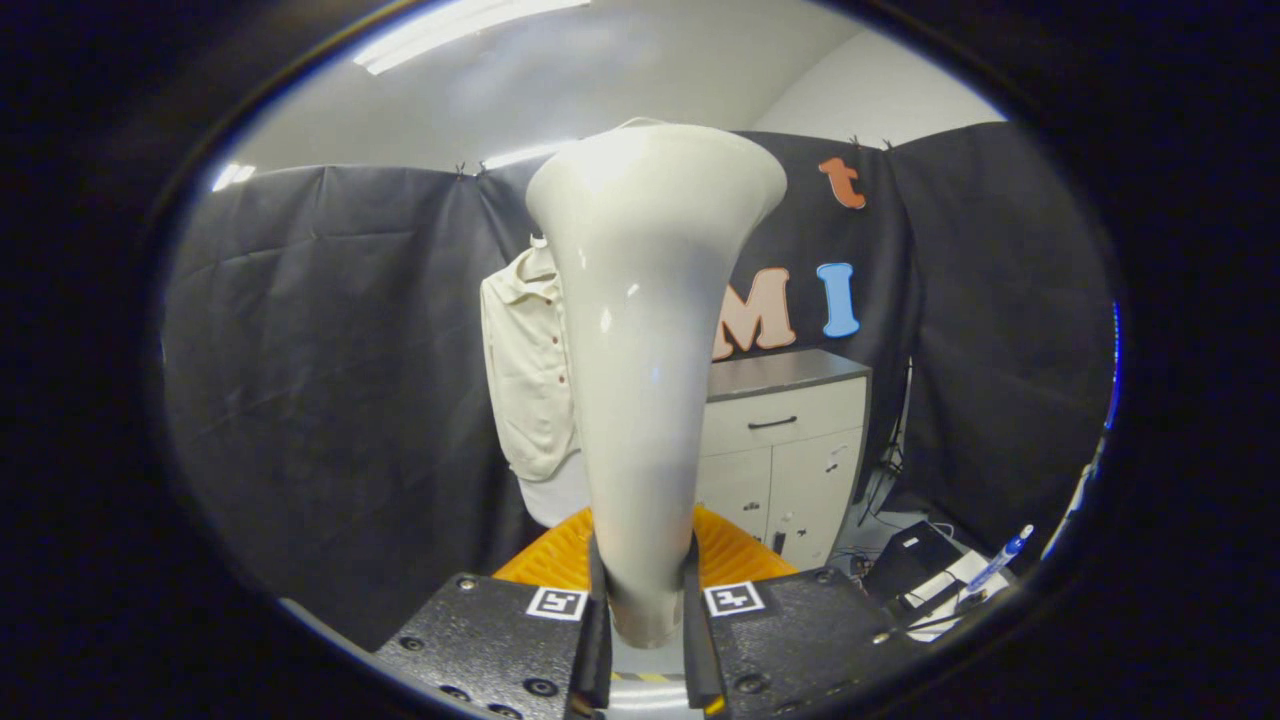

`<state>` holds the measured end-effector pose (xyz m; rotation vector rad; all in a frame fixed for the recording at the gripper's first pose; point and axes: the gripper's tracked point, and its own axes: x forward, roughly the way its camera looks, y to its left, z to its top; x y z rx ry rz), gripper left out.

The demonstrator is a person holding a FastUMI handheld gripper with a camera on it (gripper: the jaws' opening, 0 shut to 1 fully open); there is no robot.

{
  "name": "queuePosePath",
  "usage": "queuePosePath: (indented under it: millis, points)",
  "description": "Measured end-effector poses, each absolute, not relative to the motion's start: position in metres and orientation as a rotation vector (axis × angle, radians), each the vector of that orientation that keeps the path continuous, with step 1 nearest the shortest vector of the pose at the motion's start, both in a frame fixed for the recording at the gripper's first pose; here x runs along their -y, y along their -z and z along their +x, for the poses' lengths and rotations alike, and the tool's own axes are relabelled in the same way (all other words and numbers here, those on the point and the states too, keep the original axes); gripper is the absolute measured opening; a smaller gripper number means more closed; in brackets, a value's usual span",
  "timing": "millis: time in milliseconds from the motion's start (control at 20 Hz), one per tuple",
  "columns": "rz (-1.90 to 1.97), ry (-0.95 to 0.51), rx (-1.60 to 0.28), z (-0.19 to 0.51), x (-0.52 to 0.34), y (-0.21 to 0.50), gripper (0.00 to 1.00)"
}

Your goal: Iron the clothes twice with a garment steamer, once on the left side and once on the right side.

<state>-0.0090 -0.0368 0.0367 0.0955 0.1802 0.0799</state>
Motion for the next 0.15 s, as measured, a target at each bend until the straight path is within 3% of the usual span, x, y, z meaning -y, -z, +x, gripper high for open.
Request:
queuePosePath:
  millis: [150]
  points:
    - [0.088, -0.081, -0.172, -0.0081, 0.0309, -0.044, 0.28]
